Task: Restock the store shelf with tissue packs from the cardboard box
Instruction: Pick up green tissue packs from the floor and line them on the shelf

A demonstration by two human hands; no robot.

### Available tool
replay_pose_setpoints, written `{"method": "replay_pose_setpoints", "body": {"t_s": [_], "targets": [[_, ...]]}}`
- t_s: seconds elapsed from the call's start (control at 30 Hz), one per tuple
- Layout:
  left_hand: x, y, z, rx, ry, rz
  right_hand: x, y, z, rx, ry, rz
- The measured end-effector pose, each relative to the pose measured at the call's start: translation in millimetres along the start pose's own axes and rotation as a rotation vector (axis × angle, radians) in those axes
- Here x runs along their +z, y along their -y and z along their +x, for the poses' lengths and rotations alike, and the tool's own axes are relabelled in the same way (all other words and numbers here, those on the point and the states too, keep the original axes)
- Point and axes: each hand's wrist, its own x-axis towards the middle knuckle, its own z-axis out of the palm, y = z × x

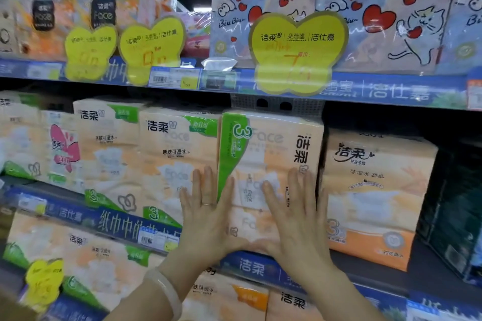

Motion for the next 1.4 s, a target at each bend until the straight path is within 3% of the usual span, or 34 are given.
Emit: {"method": "replay_pose_setpoints", "body": {"t_s": [0.33,0.57,0.7,0.77,0.87,0.93,1.07,1.17,1.27,1.4], "targets": [[7.4,5.3,1.2,-0.016,0.078,0.046,9.2,-8.6,-0.2,-0.069,0.106,-0.085],[4.4,-38.3,-17.2,0.081,-0.055,-0.174,-19.3,-19.6,-23.7,0.016,-0.003,0.200],[2.9,-80.8,-25.6,0.126,-0.090,-0.229,-31.4,-52.0,-45.9,0.252,-0.047,0.332],[0.1,-101.2,-31.2,0.201,-0.105,-0.263,-38.2,-78.2,-54.9,0.482,-0.091,0.398],[-1.5,-134.1,-35.7,0.356,-0.092,-0.321,-50.9,-122.8,-57.2,0.908,-0.091,0.677],[-0.8,-153.1,-32.9,0.373,-0.045,-0.352,-54.0,-152.2,-53.5,1.071,-0.003,0.928],[-4.8,-169.8,-22.8,0.152,-0.083,-0.294,-42.2,-193.7,-54.2,1.060,0.349,1.134],[-9.1,-159.8,-16.6,-0.066,-0.102,-0.298,-34.2,-206.1,-54.6,1.037,0.511,1.168],[-11.6,-140.3,-11.3,-0.233,0.067,-0.270,-23.1,-206.7,-54.5,0.984,0.534,1.134],[-16.4,-135.0,-0.3,-0.271,0.244,-0.167,-14.6,-202.0,-51.5,0.951,0.433,1.181]]}}
